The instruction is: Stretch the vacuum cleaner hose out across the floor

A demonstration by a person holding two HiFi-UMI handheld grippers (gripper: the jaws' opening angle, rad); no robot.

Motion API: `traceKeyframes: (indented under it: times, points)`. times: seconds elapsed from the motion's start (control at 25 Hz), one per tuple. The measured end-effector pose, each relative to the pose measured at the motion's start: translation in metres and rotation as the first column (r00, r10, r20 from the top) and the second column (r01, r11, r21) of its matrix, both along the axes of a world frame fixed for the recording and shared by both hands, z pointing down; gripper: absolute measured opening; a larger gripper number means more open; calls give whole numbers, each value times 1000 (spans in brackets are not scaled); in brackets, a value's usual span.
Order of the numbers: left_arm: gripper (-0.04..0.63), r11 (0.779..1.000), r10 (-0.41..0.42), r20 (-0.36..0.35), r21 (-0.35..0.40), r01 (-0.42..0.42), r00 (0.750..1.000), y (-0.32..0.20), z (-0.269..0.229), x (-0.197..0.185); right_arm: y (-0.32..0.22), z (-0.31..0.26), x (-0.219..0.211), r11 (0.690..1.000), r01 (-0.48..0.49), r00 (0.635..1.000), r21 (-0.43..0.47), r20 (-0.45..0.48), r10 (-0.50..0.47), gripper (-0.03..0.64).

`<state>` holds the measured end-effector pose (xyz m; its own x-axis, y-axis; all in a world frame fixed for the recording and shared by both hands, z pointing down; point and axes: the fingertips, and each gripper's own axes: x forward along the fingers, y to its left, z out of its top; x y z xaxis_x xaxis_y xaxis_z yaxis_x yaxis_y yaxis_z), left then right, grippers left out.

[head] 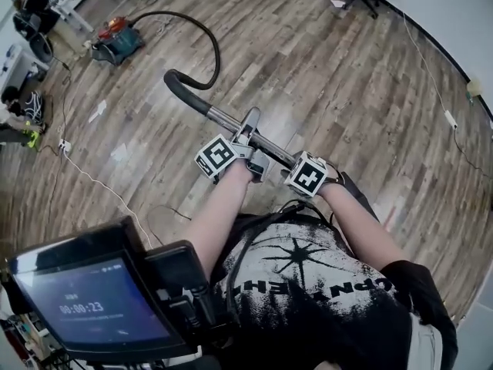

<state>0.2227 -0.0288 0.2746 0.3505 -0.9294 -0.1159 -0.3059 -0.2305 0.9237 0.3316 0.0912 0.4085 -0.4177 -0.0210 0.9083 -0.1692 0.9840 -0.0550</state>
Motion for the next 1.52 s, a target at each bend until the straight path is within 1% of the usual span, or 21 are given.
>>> traceKeyframes:
  times: [0.08, 0.2, 0.32, 0.6, 0.68, 0.8, 0.92, 1.08, 1.2, 1.32, 1.4, 1.52]
  points:
    - [43, 1000, -13, -29, -22, 12, 999, 8, -4, 24, 9, -5, 22, 1000, 9, 1000, -18, 11, -9, 72]
    - [43, 999, -26, -3, -27, 25, 1000, 21, -10, 44, 21, -9, 39, 1000, 26, 999, -18, 38, -25, 72]
    - [43, 999, -27, 29, -32, 28, 999, 23, -14, 43, 26, -11, 34, 999, 28, 997, -34, 70, -26, 72]
    - [43, 997, -51, 43, -54, 53, 998, 22, -15, 36, 25, -16, 27, 998, 50, 995, -46, 86, -46, 72]
    - [43, 997, -51, 51, -51, 54, 997, 44, -16, 40, 46, -14, 30, 998, 50, 994, -43, 96, -46, 72]
    - [43, 998, -45, 55, -40, 47, 997, 98, -13, 44, 99, -10, 32, 998, 46, 993, -31, 106, -43, 72]
    - [43, 998, -48, 48, -41, 50, 998, 132, -7, 44, 132, -4, 35, 999, 41, 995, -31, 91, -38, 72]
    - [43, 997, -38, 24, -61, 39, 999, 170, 7, 48, 173, 6, 41, 998, 36, 998, -49, 62, -33, 71]
    - [43, 999, -16, 57, -50, 19, 998, 194, 15, 58, 199, 12, 55, 999, 18, 999, -47, 38, -17, 71]
    - [43, 999, 21, -33, -50, -22, 999, 213, 21, 84, 221, 13, 77, 999, -23, 1000, -44, 8, 23, 71]
    - [43, 998, 42, -63, -43, -45, 997, 222, 22, 99, 232, 12, 93, 998, -44, 999, -35, -20, 43, 69]
    - [43, 997, 58, -95, -47, -63, 994, 234, 22, 113, 246, 10, 109, 998, -60, 997, -33, -53, 58, 64]
